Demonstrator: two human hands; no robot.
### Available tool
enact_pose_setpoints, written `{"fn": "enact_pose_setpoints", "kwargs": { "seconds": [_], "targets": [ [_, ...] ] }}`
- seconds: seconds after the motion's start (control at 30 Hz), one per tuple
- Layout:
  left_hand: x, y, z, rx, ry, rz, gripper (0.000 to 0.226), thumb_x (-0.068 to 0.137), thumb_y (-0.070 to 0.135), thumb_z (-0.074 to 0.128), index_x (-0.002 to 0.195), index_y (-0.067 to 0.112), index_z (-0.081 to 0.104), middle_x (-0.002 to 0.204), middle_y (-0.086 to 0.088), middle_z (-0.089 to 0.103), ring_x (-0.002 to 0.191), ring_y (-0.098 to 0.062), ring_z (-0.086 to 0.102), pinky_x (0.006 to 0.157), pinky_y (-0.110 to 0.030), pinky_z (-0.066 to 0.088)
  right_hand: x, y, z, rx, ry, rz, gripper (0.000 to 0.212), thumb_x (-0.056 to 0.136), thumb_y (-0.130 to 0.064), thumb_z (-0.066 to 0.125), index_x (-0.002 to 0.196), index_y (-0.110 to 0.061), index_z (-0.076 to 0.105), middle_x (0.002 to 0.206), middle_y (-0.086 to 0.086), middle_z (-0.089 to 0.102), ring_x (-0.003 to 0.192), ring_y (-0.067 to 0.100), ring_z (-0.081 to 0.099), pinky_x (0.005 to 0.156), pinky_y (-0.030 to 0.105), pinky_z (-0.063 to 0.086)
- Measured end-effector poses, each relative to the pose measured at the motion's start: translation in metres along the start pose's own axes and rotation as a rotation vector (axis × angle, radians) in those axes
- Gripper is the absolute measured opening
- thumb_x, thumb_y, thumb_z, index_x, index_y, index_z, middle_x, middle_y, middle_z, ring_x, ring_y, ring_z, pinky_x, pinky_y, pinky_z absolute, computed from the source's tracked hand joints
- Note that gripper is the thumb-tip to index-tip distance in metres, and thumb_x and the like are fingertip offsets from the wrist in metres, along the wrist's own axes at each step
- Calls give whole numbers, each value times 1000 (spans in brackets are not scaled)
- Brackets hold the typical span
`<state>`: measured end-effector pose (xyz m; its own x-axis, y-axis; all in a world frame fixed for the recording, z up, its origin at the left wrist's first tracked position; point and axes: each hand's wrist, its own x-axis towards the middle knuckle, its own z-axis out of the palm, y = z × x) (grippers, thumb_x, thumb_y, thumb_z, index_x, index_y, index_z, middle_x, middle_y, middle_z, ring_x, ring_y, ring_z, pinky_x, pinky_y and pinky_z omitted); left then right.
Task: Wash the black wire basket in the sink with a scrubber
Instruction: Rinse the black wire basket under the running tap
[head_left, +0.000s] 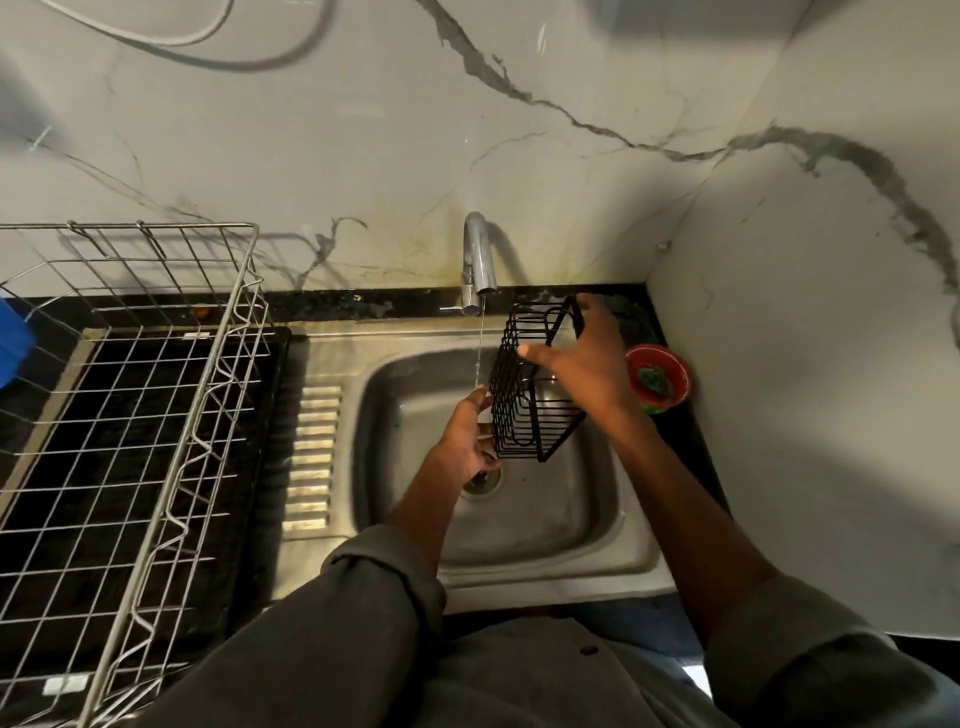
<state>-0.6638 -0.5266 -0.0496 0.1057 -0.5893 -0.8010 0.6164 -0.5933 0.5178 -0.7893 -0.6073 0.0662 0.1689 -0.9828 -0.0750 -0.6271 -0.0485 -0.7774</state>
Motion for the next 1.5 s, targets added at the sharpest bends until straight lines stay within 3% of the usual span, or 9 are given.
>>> {"fn": "enact_pose_setpoints", "kwargs": {
  "seconds": [0.17,0.4,0.53,0.63,0.77,1.07,1.27,1.4,1.5],
  "targets": [
    [2,4,-8,0,51,84,50,102,58,52,127,18,67,121,-17,67,104,-31,63,77,-40,50,10,-1,-5,602,-72,343,3,95,-15,65,97,-12,65,85,2,64,62,8,53,49,22,41],
    [-12,9,-31,5,60,249,53,110,52,37,118,13,72,114,-14,76,86,-18,73,71,-29,55,4,-40,27,984,-175,549,17,104,3,40,97,-8,52,72,8,58,69,24,69,49,26,52],
    [-18,15,-44,62,168,324,59,107,61,35,143,21,58,153,-1,51,142,-23,45,117,-41,35,5,-56,39,997,-200,532,20,101,10,36,94,-3,49,75,15,58,82,36,70,64,42,63],
    [-11,19,-54,34,208,315,46,107,58,42,128,26,65,149,-2,55,143,-25,43,114,-46,35,9,-56,49,998,-194,536,28,101,9,33,83,-5,50,72,14,58,83,36,68,84,51,60],
    [-3,23,-56,-21,53,306,36,109,47,43,116,23,69,135,-6,65,132,-28,53,112,-47,41,12,-47,57,1040,-144,566,33,101,6,31,76,-5,51,72,14,58,74,27,65,79,44,58],
    [6,37,-50,32,42,325,41,110,43,45,127,14,68,124,-6,73,120,-22,63,107,-46,43,15,-24,52,1329,6,616,28,102,9,38,123,-9,44,84,12,65,90,31,71,97,53,55],
    [13,82,-35,-50,13,391,49,109,53,38,119,14,66,116,-5,71,108,-21,65,89,-35,48,14,-12,53,1138,-61,647,14,105,-7,44,114,-10,54,94,14,72,84,31,74,67,39,59],
    [30,121,-26,-109,-9,379,73,104,69,30,148,14,49,125,-4,62,121,-24,57,122,-47,31,7,-12,53,881,-187,595,17,108,-20,42,109,-15,58,98,6,74,68,24,74,56,28,52],
    [43,136,-28,-180,3,317,73,102,75,25,131,14,54,114,-8,52,115,-28,48,90,-40,44,1,-7,48,684,-249,495,23,109,-21,40,112,-10,60,104,8,76,59,21,72,48,24,46]
  ]
}}
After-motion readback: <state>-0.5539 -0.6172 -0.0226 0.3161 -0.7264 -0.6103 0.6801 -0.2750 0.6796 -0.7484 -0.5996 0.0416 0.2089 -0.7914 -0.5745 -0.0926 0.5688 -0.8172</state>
